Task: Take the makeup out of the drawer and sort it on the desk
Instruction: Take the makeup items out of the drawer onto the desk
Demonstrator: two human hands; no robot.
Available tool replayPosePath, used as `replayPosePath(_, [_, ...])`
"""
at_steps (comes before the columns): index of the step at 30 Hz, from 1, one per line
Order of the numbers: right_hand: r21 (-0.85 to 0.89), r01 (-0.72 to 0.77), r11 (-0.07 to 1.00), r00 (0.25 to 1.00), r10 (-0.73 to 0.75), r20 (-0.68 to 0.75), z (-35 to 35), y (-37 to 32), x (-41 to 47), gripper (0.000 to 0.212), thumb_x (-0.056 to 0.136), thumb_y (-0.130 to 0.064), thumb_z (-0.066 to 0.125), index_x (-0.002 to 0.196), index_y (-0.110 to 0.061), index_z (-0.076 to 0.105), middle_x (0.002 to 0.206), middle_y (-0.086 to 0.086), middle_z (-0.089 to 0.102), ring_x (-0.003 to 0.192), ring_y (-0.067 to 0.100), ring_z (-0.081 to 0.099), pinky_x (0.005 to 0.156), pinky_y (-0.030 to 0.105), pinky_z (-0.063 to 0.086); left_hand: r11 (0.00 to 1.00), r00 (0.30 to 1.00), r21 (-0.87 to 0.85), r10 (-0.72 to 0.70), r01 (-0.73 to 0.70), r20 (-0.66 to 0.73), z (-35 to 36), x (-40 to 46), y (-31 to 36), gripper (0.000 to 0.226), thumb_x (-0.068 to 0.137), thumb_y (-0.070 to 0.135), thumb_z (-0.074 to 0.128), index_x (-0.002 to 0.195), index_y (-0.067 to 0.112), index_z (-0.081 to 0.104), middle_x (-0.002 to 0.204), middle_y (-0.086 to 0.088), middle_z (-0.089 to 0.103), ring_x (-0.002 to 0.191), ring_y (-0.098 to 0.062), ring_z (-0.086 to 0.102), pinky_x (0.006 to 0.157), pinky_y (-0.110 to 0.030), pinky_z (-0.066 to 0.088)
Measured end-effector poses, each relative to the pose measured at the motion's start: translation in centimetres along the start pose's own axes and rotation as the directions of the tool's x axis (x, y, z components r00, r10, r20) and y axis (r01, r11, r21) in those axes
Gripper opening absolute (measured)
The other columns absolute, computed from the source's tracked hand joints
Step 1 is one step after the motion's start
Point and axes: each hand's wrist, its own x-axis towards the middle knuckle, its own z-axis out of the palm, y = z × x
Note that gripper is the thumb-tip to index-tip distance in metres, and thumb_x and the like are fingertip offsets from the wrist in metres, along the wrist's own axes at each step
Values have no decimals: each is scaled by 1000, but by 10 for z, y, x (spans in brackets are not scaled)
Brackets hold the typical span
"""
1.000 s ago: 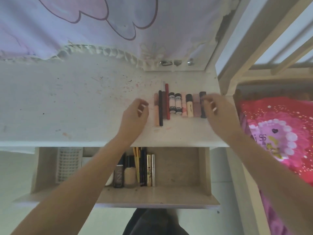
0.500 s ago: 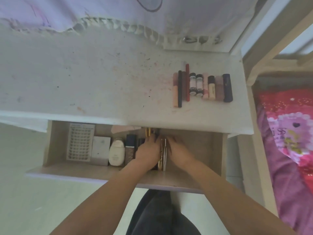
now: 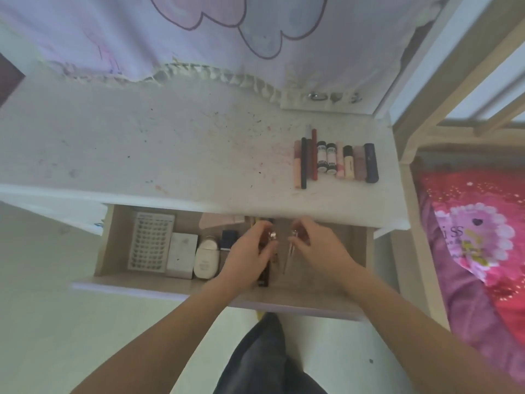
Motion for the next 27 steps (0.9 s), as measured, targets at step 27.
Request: replayPosePath(27, [-310,-58,949,945,-48,-324,-93,-27,187,25,96,-29,47,112,-14,60,105,3,60,107,20,47,82,30,40,993,994,-71,-91,95,52,-74,225,53,30,92,32,56,114,12,54,92,-7,65,69,-18,67,55,-18,50])
